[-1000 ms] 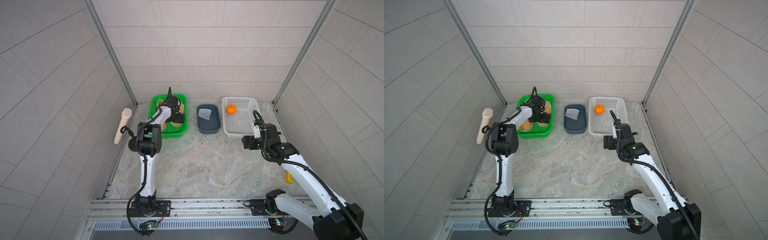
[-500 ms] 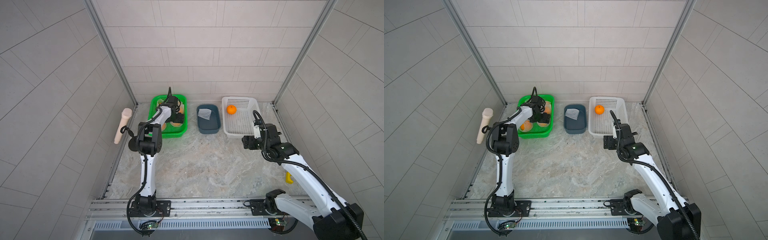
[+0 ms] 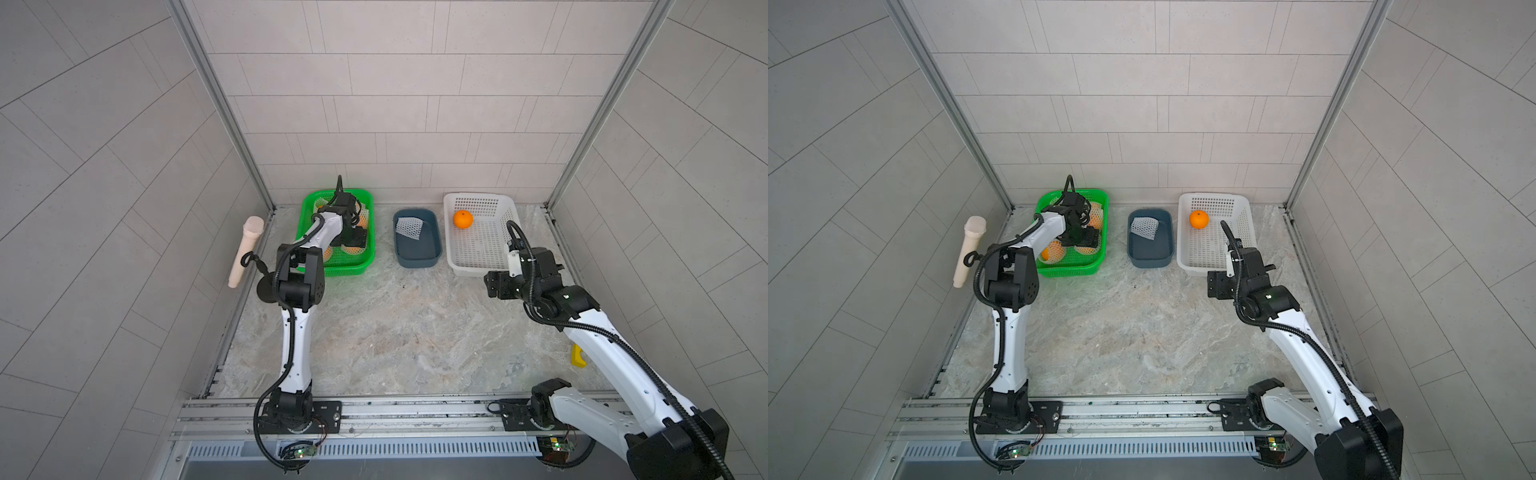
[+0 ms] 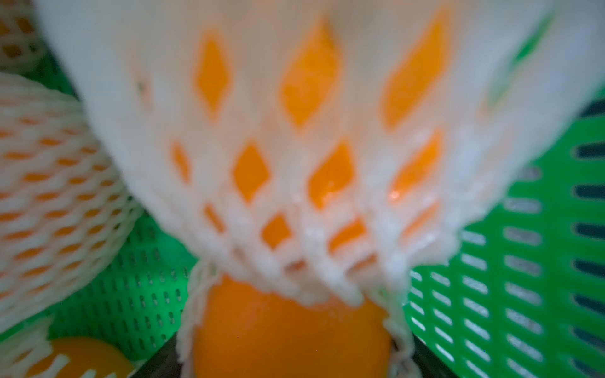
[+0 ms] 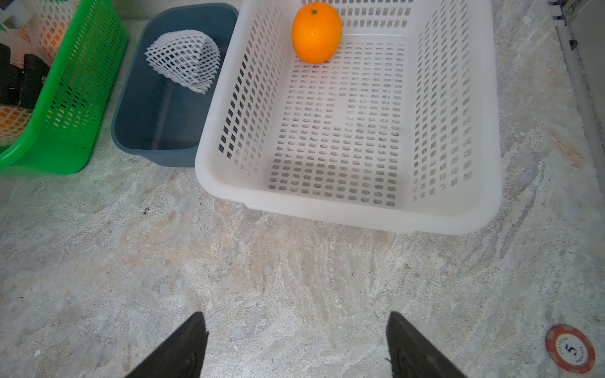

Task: Remove foam nets from oranges
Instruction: Pick up the orange from the basket.

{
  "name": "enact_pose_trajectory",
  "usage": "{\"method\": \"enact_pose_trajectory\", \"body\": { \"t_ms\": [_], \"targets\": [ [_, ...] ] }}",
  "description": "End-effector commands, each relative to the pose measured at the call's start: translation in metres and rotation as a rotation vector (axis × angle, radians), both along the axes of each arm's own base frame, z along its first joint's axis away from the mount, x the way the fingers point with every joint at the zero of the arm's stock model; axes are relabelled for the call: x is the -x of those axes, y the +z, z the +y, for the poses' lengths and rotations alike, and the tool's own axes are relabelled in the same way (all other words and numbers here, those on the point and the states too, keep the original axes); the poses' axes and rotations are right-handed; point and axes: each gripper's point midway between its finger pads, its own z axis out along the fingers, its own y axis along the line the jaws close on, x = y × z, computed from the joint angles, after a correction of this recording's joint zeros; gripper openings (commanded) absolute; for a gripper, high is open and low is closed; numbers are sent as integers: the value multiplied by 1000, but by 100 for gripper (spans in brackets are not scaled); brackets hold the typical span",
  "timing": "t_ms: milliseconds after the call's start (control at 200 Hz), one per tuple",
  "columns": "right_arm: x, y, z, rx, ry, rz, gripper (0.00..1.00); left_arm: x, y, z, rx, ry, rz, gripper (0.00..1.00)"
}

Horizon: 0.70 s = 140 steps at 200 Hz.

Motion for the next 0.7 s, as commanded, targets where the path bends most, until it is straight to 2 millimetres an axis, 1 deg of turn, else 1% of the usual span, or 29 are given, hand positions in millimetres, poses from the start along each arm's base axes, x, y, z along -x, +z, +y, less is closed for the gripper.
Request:
{"method": "enact_pose_trajectory", "body": {
  "t_ms": [0, 125, 315, 695],
  "targets": [
    [3, 7, -2, 14, 0, -14, 87, 6, 12, 3, -2, 0, 18, 71],
    [3, 5, -3, 18, -3, -11, 87, 13, 24, 7, -12, 27, 9, 69],
    [3, 3, -2, 17, -1, -7, 87, 24, 43, 8, 11, 55, -34, 69],
    [3, 4, -2, 15, 0, -12, 87, 41, 62, 11, 19, 74, -54, 69]
  ]
}}
